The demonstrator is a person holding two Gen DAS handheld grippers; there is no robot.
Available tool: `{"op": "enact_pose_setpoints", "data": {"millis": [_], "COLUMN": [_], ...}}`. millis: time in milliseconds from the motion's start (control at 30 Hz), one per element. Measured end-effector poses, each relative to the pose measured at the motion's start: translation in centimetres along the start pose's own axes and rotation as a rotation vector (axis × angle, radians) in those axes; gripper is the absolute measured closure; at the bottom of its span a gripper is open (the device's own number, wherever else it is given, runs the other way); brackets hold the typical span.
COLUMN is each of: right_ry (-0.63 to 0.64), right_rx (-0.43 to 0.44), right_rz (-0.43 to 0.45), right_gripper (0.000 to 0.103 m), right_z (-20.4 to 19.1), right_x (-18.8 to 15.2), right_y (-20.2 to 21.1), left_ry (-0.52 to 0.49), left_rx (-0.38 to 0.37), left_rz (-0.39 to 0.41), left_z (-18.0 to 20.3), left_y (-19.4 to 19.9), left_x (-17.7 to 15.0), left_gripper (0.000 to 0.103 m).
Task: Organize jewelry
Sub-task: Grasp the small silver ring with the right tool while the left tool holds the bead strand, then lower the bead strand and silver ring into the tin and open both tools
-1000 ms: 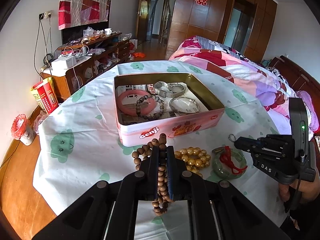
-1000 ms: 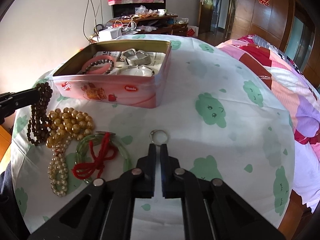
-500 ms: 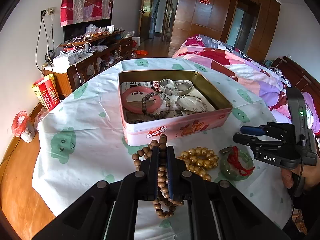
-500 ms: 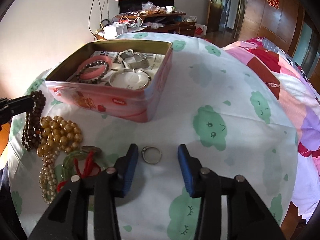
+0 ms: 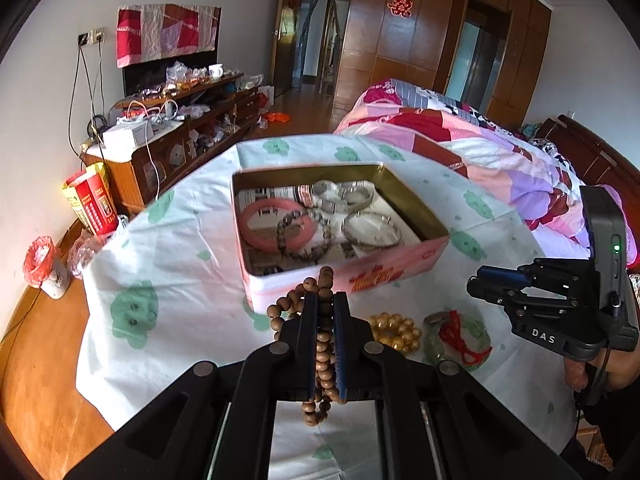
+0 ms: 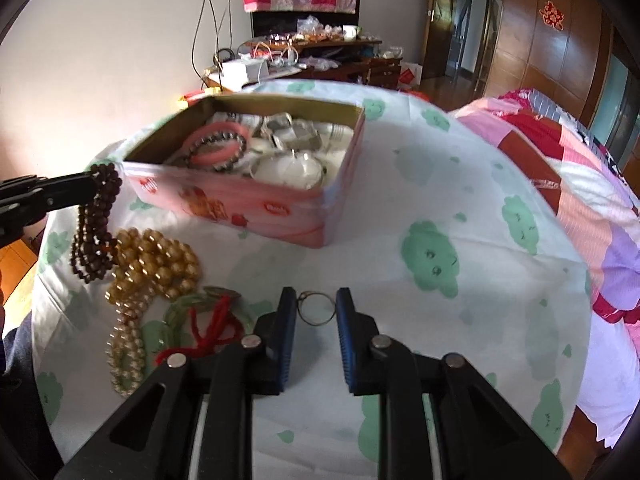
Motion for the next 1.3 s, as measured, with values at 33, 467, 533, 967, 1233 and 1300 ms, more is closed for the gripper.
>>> {"op": "enact_pose_setpoints", "data": {"millis": [33, 467, 533, 967, 1233, 1300], "right_ry": [0.003, 0.047, 0.051, 0.047, 0.042, 0.041], "right_rx": [0.000, 0.003, 0.004, 0.019, 0.025, 0.026], "right_rz": [0.010, 0.143, 0.153, 0.188, 0.184, 0.181], "right_gripper": [0.080, 0.080, 0.080, 0.080, 0.080, 0.080], "right_z": [-0.1, -1.3, -1.3, -1.5, -1.6, -1.6], "right_x": [0.3, 6.5, 7.2, 10.1, 10.9, 11.0], "right_y": [0.4, 3.5, 3.6, 2.8, 1.7, 1.5], "left_ry": [-0.004, -0.051, -0.055, -0.058, -0.055, -0.058], "left_rx": [0.000, 0.016, 0.022, 0.052, 0.064, 0.066], "left_rz": [0.009, 0.118, 0.127, 0.134, 0.118, 0.114], "left_z": [0.0, 0.1, 0.0, -0.7, -1.2, -1.3], "left_y": [0.2, 2.1, 2.0, -0.2, -1.4, -1.6], "left_x": [0.4, 5.9, 6.6, 8.6, 8.9, 9.0], "left_gripper": [0.097, 0.097, 0.097, 0.097, 0.097, 0.097]}}
Point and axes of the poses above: each gripper's, at about its wrist camera, not at the fingertips, and y roughly against the way its jaws point, z to its right, x to its top, the point moved 8 cm from there along -y, roughly the way its jaws point, and after that the axes turned 2 degrees about y, right-handed, at the moved point
